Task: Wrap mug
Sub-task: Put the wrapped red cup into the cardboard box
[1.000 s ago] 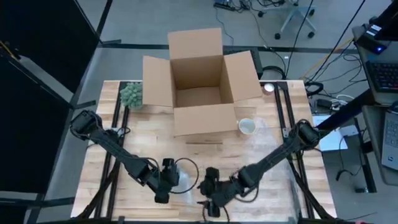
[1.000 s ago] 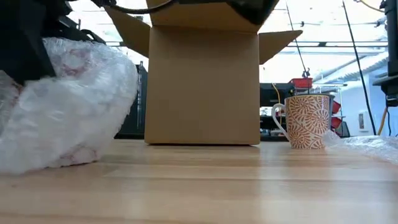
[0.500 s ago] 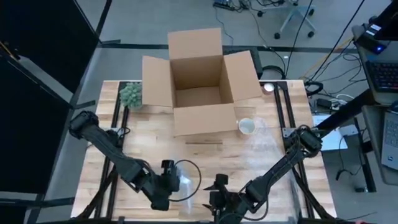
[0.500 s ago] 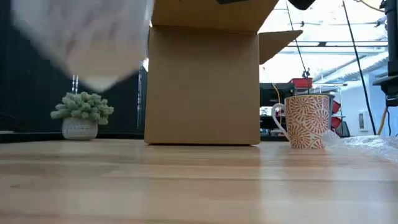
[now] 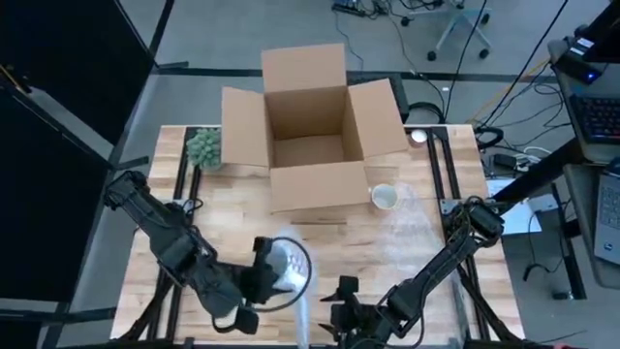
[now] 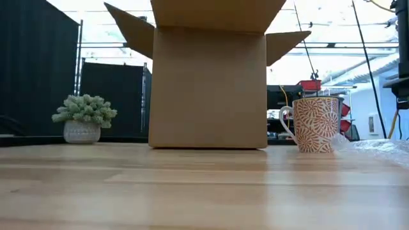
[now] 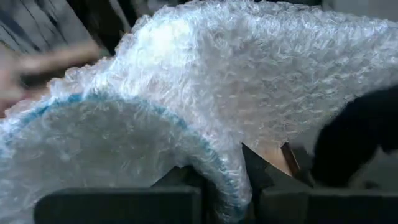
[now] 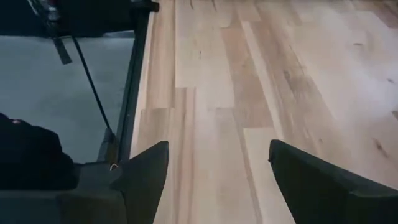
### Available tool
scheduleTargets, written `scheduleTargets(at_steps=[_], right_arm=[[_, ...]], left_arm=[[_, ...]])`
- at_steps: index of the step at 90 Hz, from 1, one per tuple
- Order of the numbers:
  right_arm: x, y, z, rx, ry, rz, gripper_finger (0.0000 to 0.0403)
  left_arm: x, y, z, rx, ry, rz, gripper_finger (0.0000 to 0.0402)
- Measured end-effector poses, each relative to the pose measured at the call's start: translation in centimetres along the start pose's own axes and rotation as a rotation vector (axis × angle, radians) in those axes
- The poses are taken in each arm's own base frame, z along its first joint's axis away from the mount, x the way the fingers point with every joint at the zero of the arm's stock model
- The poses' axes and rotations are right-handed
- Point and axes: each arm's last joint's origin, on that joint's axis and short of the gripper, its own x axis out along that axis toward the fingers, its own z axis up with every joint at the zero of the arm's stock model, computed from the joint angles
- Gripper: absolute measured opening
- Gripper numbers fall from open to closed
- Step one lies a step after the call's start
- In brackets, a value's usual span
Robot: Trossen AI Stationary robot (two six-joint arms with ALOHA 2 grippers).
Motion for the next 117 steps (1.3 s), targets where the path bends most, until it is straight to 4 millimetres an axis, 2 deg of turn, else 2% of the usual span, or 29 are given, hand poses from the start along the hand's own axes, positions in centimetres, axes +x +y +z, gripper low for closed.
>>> scheduleTargets(at_steps=[10, 18, 26, 35, 50, 64, 74, 80, 92, 117], right_arm=[[0.0, 0.0, 0.0, 0.001, -0.001, 0.0, 0.0263], [0.1, -0.1, 0.1, 0.006, -0.003, -0.002, 0.0263], [0.2, -0.2, 0.2, 0.007, -0.003, -0.005, 0.0263], [0.3, -0.3, 0.2, 0.008, -0.003, -0.006, 0.0263], [0.2, -0.3, 0.1, 0.004, 0.001, -0.007, 0.0263], [0.2, -0.3, -1.0, 0.033, 0.018, -0.009, 0.0263], [0.4, -0.4, -2.7, 0.08, 0.053, -0.022, 0.0263], [0.4, -0.5, -3.6, 0.119, 0.065, -0.028, 0.0263], [0.1, -0.5, -4.9, 0.166, 0.087, -0.034, 0.0263], [-0.9, 0.4, -5.9, 0.198, 0.073, -0.034, 0.0263]], left_arm=[[-1.2, 1.3, 1.9, 0.081, -0.068, 0.034, 0.0021], [-1.9, 3.1, 3.1, 0.145, -0.1, 0.164, 0.0021], [-2.0, 5.8, 3.9, 0.176, -0.095, 0.319, 0.0021], [-0.9, 10.0, 3.9, 0.143, -0.048, 0.442, 0.0021], [0.8, 19.0, 1.9, 0.039, 0.109, 0.631, 0.0021], [2.8, 27.1, -1.2, -0.102, 0.191, 0.635, 0.0021], [4.2, 31.1, -3.8, -0.197, 0.266, 0.579, 0.0021], [5.3, 32.6, -5.6, -0.243, 0.338, 0.542, 0.0021], [8.7, 34.2, -8.7, -0.273, 0.498, 0.511, 0.0021], [13.6, 35.2, -12.6, -0.28, 0.653, 0.478, 0.0021]])
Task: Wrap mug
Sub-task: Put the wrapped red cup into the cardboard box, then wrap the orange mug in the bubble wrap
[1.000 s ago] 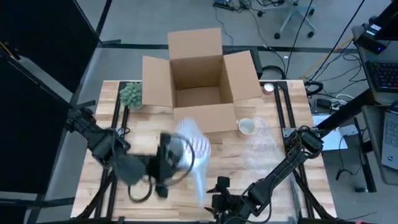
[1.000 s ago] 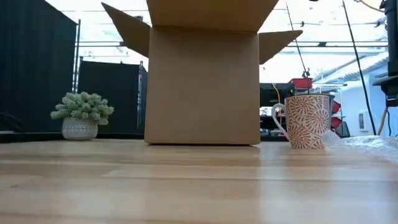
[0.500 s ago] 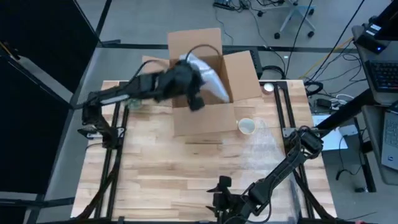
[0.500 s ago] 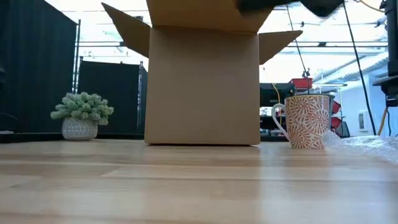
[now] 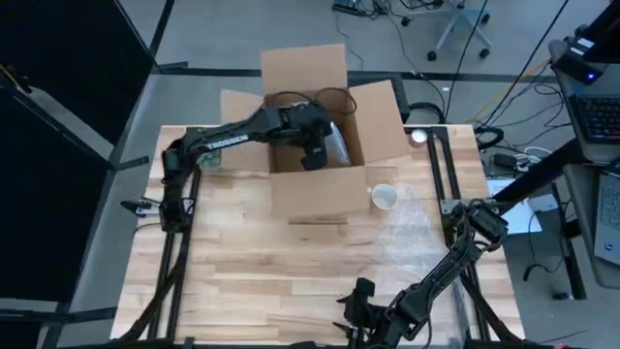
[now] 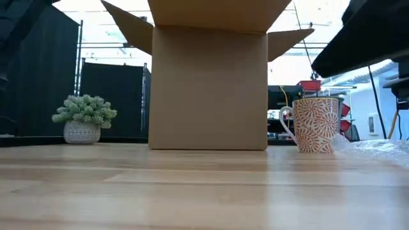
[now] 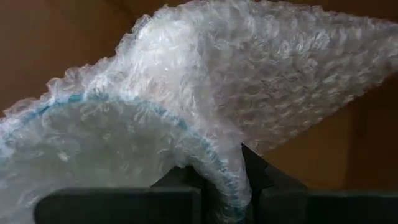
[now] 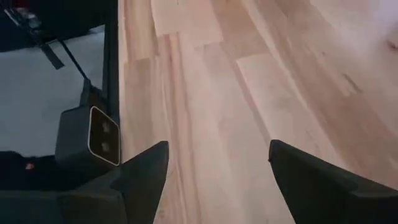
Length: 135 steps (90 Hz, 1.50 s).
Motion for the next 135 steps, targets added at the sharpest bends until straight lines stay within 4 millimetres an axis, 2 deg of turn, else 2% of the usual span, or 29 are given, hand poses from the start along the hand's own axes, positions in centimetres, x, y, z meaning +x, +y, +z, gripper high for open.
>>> scheduleTargets(at_steps=[6, 14, 31, 54, 62, 71, 81, 107, 118, 135], right_arm=[[-0.2, 0.2, -0.2, 0.003, -0.01, -0.002, 0.0263], [-0.3, 0.2, -0.3, 0.006, -0.01, 0.0, 0.0263], [-0.3, 0.2, -0.2, 0.011, -0.013, 0.0, 0.0263], [-0.3, 0.2, -0.2, 0.01, -0.012, 0.001, 0.0263], [-0.3, 0.2, -0.2, 0.01, -0.012, 0.002, 0.0263], [-0.3, 0.2, -0.2, 0.009, -0.012, 0.0, 0.0263], [-0.3, 0.2, -0.2, 0.011, -0.011, -0.001, 0.0263], [-0.3, 0.2, -0.1, 0.017, -0.012, -0.002, 0.0263], [-0.3, 0.1, -0.1, 0.016, -0.013, -0.003, 0.0263], [-0.4, 0.2, 0.0, 0.012, -0.007, 0.004, 0.0263]], left_arm=[[1.7, -0.6, -0.3, 0.009, 0.052, -0.015, 0.0021], [2.7, -0.8, -0.5, 0.012, 0.083, -0.041, 0.0023], [5.5, -1.4, -1.4, 0.032, 0.191, -0.068, 0.0078], [5.7, -1.6, -1.3, -0.013, 0.176, -0.182, 0.0158], [4.9, -1.4, -1.4, -0.013, 0.177, -0.183, 0.0191], [3.2, -0.9, -1.3, -0.017, 0.155, -0.179, 0.0222], [-0.2, -0.2, -1.3, -0.029, 0.107, -0.172, 0.0241], [-10.8, 2.1, -2.5, -0.062, -0.099, -0.148, 0.0247], [-15.4, 1.5, -3.7, -0.061, -0.176, -0.168, 0.0247], [-21.4, -1.6, -6.3, -0.042, -0.227, -0.267, 0.0247]])
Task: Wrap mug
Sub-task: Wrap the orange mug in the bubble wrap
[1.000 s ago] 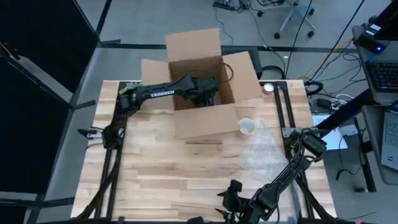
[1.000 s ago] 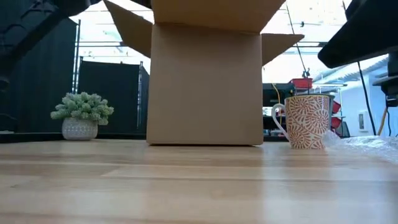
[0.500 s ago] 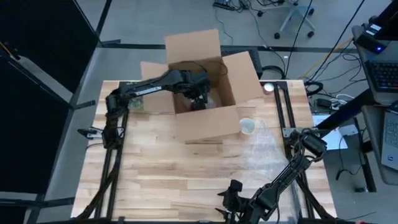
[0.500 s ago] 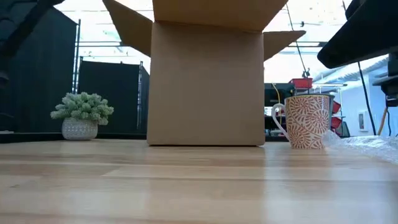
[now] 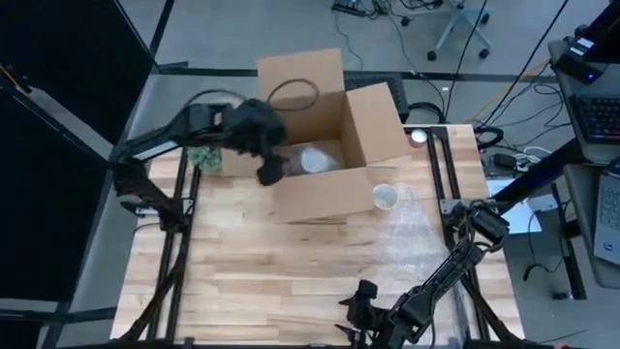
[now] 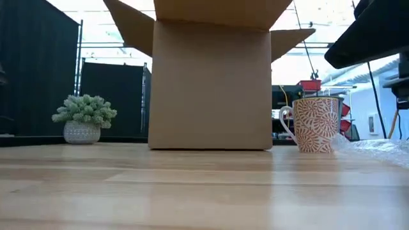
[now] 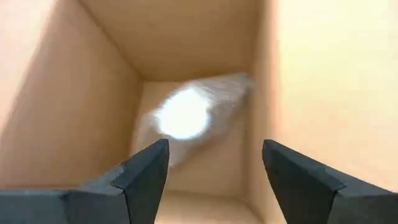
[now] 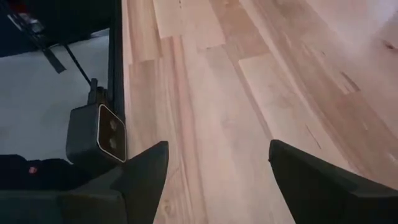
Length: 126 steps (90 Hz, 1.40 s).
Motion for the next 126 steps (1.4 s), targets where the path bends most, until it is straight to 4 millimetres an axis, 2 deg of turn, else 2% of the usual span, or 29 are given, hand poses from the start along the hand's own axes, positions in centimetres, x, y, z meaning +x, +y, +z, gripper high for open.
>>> scheduleTargets(at_steps=[12, 22, 35, 51, 67, 78, 89, 106, 126], right_arm=[[-1.2, 0.1, 0.6, 0.0, -0.005, 0.018, 0.0263], [-2.7, -0.1, 1.4, -0.017, -0.005, 0.028, 0.0263], [-4.7, -0.6, 2.6, -0.031, 0.022, 0.044, 0.0263], [-7.1, -1.4, 3.7, -0.006, 0.121, 0.109, 0.0263], [-8.1, -2.1, 2.7, 0.014, 0.294, 0.098, 0.0263], [-8.7, -2.2, 1.4, 0.044, 0.435, 0.081, 0.0263], [-9.1, -2.0, -0.1, 0.042, 0.481, 0.049, 0.0263], [-8.8, -2.1, -2.1, 0.048, 0.531, -0.062, 0.0263], [-8.2, -2.7, -2.5, 0.0, 0.572, -0.125, 0.0263]], left_arm=[[-2.1, -4.1, -2.0, 0.0, 0.044, -0.072, 0.0247], [-3.2, -7.7, -4.6, 0.019, 0.095, -0.056, 0.0247], [-3.4, -12.5, -8.3, 0.011, 0.108, -0.06, 0.0247], [-1.1, -18.5, -13.5, -0.003, 0.124, -0.156, 0.0247], [2.4, -23.4, -17.4, -0.105, 0.044, -0.328, 0.0247], [5.0, -25.4, -19.8, -0.189, 0.083, -0.39, 0.0247], [7.9, -26.6, -21.8, -0.179, 0.163, -0.336, 0.0247], [11.9, -27.7, -23.1, -0.121, 0.229, -0.254, 0.0247], [14.9, -28.0, -23.8, -0.066, 0.249, -0.192, 0.0247]])
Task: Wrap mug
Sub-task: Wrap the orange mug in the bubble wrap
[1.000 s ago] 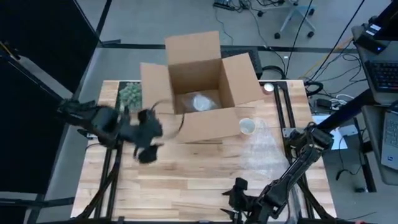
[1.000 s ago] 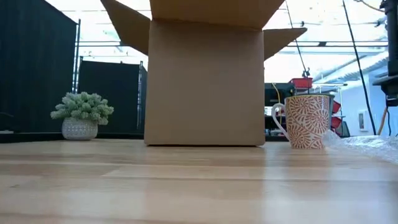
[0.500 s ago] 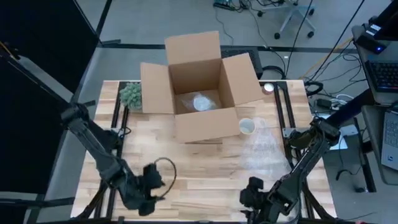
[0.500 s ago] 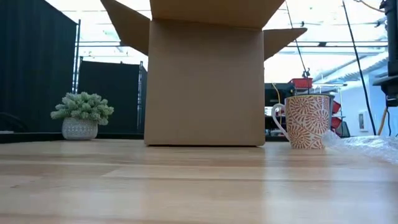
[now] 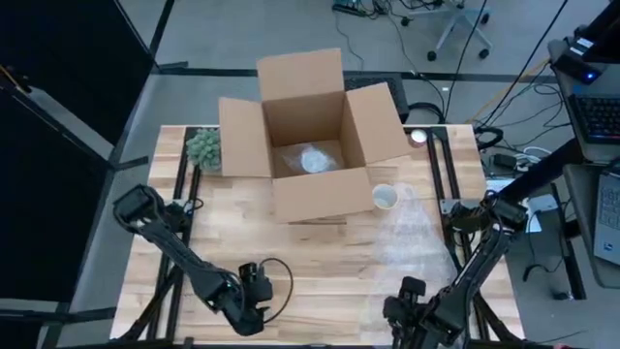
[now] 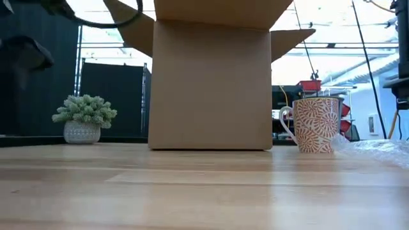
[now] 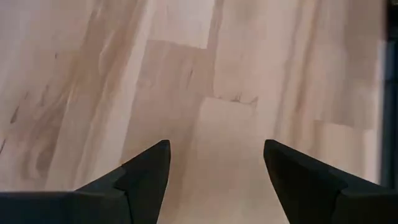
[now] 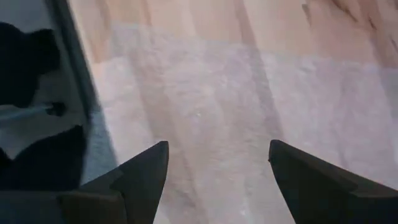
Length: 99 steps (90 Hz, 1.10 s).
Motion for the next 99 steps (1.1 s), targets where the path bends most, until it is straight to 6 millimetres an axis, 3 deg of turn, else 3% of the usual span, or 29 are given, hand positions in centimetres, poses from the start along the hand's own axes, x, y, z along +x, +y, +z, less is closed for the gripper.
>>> scheduleTargets(at_steps=[31, 43, 56, 73, 85, 99], right_arm=[[0.3, -0.9, 0.2, -0.045, 0.013, -0.077, 0.0263], [2.3, -1.3, 0.5, -0.023, 0.026, -0.003, 0.0263], [4.4, -4.4, 1.0, 0.091, 0.159, -0.14, 0.0263], [2.6, -4.6, 3.0, 0.033, 0.103, -0.09, 0.0263], [2.3, -4.9, 2.5, 0.006, 0.163, -0.109, 0.0263], [2.6, -3.4, 0.9, 0.031, 0.127, 0.019, 0.0263]], left_arm=[[3.3, 0.3, 0.9, 0.059, -0.066, 0.04, 0.0247], [4.2, 0.7, 1.8, 0.089, -0.115, 0.054, 0.0247], [4.5, 1.7, 2.8, 0.088, -0.09, 0.052, 0.0247], [4.4, 2.1, 4.4, 0.066, -0.149, -0.001, 0.0247], [4.5, 2.0, 5.9, 0.091, -0.242, -0.05, 0.0247], [4.6, 2.4, 6.3, 0.061, -0.253, -0.049, 0.0247]])
